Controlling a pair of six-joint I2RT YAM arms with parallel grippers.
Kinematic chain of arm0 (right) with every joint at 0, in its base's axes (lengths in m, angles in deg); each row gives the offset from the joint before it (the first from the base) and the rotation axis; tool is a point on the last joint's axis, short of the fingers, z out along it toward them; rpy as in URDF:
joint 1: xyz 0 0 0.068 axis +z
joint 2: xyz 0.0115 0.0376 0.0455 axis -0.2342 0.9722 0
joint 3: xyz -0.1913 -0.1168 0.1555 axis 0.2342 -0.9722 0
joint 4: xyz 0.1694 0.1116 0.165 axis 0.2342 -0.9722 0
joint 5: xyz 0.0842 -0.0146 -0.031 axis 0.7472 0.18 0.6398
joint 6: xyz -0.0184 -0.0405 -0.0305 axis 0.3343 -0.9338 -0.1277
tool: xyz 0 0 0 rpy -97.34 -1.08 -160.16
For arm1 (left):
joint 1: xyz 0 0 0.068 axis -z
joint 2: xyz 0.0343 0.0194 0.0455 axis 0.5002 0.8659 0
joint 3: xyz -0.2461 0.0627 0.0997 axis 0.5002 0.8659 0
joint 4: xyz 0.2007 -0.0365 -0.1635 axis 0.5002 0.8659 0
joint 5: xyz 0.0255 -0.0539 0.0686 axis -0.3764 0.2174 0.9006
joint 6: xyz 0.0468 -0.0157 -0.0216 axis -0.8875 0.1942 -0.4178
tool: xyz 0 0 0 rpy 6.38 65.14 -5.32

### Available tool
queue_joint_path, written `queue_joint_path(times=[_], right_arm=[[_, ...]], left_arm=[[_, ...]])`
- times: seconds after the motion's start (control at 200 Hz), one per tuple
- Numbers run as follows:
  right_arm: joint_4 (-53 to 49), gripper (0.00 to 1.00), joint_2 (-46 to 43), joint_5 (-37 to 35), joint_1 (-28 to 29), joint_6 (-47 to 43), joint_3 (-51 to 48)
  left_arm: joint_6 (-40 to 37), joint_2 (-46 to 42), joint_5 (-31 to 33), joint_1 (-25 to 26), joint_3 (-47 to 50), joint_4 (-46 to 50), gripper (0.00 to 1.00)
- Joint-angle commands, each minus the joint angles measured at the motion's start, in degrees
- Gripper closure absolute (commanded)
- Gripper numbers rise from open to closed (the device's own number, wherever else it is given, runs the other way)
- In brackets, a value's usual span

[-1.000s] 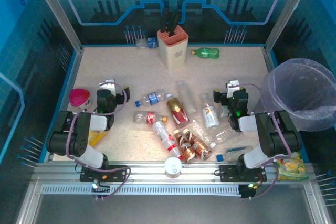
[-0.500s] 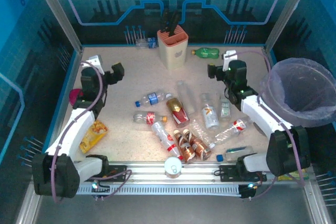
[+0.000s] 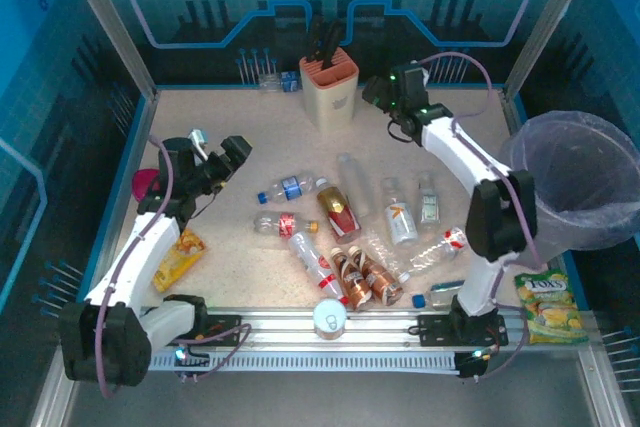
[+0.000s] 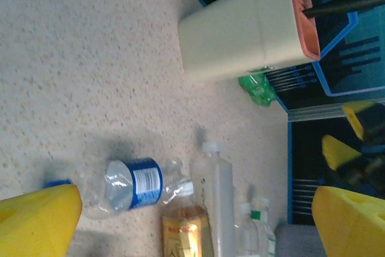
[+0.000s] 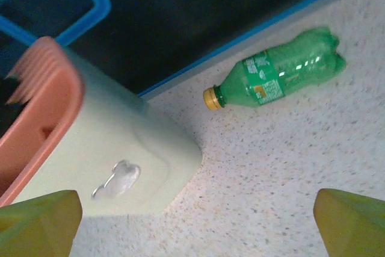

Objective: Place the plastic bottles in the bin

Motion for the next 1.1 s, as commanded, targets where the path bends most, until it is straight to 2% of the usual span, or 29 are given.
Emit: queue_joint_path(times=[0.0,0.16,0.3,0.4,0.495,0.63,0.976,1.096], right_arm=[[-2.84,0.0,3.62,-2.48,-1.09,16.86,2.76],[-1.15,0.02,8.51,-3.68,-2.3,26.37,4.37],[-1.89,0.02,14.33,-1.83,-3.39,29.63,9.54],[-1.93,0.02,17.05,-2.16,-3.9,31.23,11.85],[2.6,0.0,19.16,-3.87,-4.41,29.48,12.67],[3.39,0.0,23.9,-2.5,-5.64,29.05,17.63],[-7.64,0.0,37.65,1.76,-8.1,32.0,37.61],[-15.97,0.0,42.45,0.9,-8.39,30.88,47.68]], left_arm=[[2.87,-1.66,-4.04,0.37,0.23,0.27,0.01],[3.42,-2.26,-4.37,0.37,0.74,0.19,0.01],[3.35,-2.74,-3.99,0.36,1.68,-0.55,0.01],[3.07,-2.73,-3.54,0.35,1.85,-0.52,0.01],[3.33,-2.2,-3.53,0.31,1.97,-1.31,0.01],[1.92,-0.82,-4.66,0.37,0.9,-0.6,0.01],[1.48,0.5,-3.8,0.19,0.05,-0.56,0.01],[1.91,1.07,-2.21,0.19,-0.01,0.02,0.01]])
